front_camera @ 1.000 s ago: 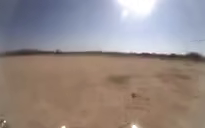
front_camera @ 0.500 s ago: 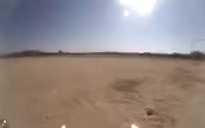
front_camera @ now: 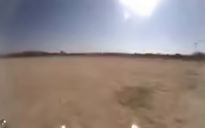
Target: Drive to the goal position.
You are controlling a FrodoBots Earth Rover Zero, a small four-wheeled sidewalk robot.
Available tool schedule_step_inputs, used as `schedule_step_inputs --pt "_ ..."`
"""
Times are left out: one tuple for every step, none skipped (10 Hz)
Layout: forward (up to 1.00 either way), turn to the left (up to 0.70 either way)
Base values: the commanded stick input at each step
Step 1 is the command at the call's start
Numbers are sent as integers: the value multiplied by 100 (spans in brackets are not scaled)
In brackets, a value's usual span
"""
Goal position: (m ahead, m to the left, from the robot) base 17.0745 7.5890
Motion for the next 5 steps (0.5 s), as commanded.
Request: schedule_step_inputs --pt "100 0" --pt "100 0" --pt "100 0" --pt "100 0" --pt "100 0"
